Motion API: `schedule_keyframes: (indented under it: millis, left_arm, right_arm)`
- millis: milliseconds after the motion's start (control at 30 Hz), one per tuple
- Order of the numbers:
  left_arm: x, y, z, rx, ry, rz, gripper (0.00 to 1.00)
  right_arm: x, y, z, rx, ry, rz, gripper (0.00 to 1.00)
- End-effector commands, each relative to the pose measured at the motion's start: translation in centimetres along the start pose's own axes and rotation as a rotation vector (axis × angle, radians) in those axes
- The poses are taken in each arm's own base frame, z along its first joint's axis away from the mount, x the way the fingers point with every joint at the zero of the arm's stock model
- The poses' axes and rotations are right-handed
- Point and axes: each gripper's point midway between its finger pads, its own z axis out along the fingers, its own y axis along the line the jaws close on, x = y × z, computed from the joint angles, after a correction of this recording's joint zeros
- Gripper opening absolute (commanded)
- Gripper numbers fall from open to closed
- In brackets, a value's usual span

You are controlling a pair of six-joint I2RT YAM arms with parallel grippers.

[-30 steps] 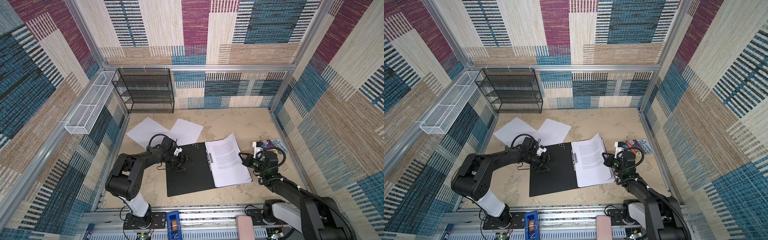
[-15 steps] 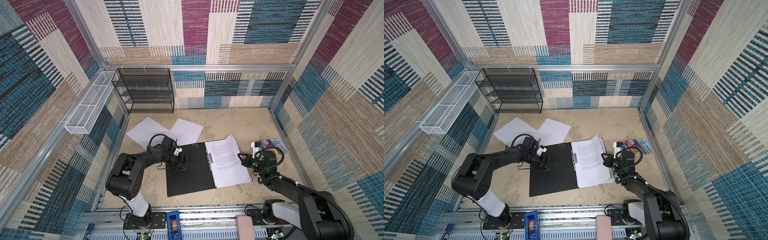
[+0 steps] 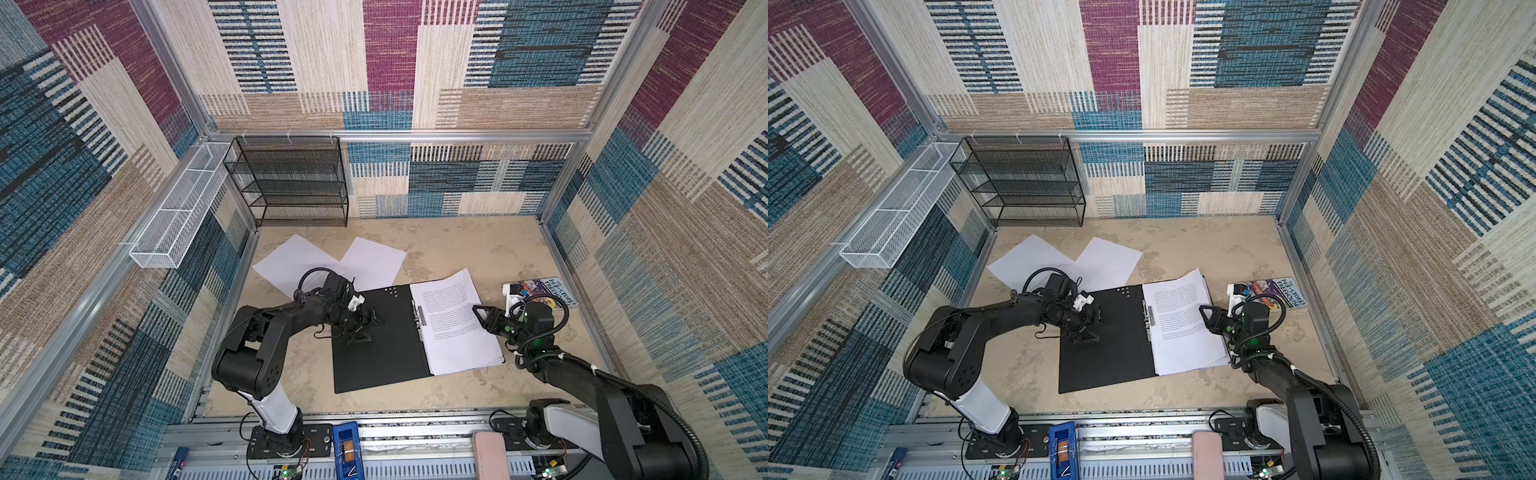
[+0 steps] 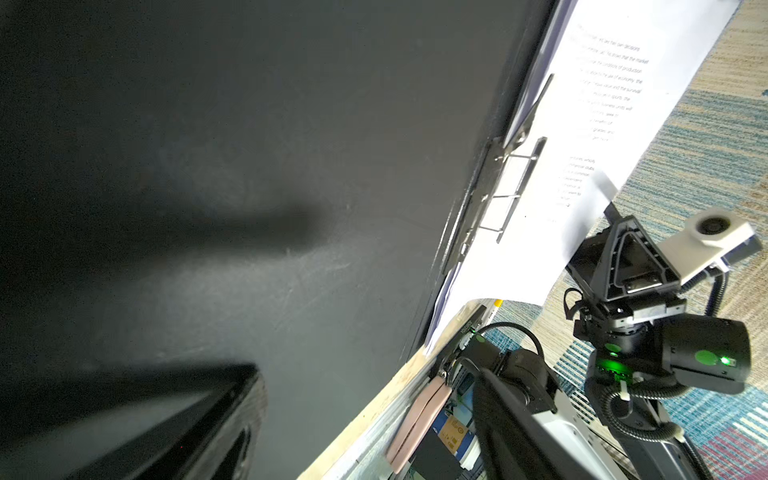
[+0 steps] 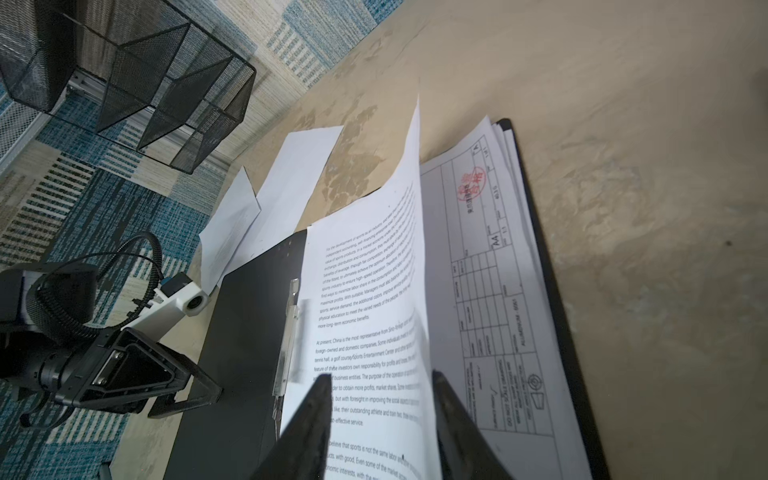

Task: Put the files into the folder
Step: 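Release the sheet and clip, drawing both grippers back from the folder, then reach both grippers to the loose sheets beyond the folder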

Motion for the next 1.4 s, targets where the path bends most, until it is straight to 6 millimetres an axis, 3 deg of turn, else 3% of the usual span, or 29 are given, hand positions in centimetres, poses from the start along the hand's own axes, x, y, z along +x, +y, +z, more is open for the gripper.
schedule_keyframes:
  millis: [0,167,400,467,600,767,867,967,1067,1233,1367]
  left_arm:
    - [0.5,3.3,0.2,-0.144,-0.008,-0.051,0.81]
    - [0.3,3.0,0.3,-0.124,-0.005,-0.053,0.81]
    - [0.1,1.5,0.4,0.021,0.005,-0.093,0.81]
    - [0.0,0.9,0.0,0.033,-0.011,-0.072,0.81]
    - [0.2,-1.0,-0.8,0.099,0.005,-0.053,0.81]
    - [-1.1,-5.2,-4.2,0.122,-0.085,0.045,0.81]
    - [-3.2,-6.6,-6.5,0.044,-0.185,0.094,0.81]
    - [-6.5,-5.1,-9.2,-0.163,-0.329,0.097,0.82]
    - [-10.3,-4.2,-11.1,-0.22,-0.433,0.055,0.82]
    - [-16.2,-3.0,-11.4,-0.21,-0.445,-0.003,0.82]
    - [-19.2,-2.2,-10.3,-0.222,-0.411,-0.009,0.81]
  right_arm:
    - [-0.7,-0.5,-0.2,0.038,-0.039,0.018,0.52]
    - [-1.1,-2.6,-0.6,0.171,-0.062,0.069,0.72]
    - [-2.2,-6.0,-1.2,0.397,-0.079,0.137,0.86]
    - [-2.8,-5.7,-1.4,0.392,-0.101,0.124,0.92]
    - [-4.4,-4.2,-1.1,0.347,-0.111,0.059,0.92]
    - [-7.0,-1.0,0.7,0.247,-0.096,-0.034,0.91]
    - [-8.3,1.7,3.1,0.183,-0.063,-0.101,0.89]
    - [-8.7,4.2,6.6,0.104,0.007,-0.142,0.9]
    - [-8.3,6.2,10.9,0.027,0.103,-0.166,0.91]
    - [-7.6,9.0,18.3,-0.047,0.223,-0.203,0.91]
    - [-8.0,10.0,22.6,-0.079,0.255,-0.205,0.91]
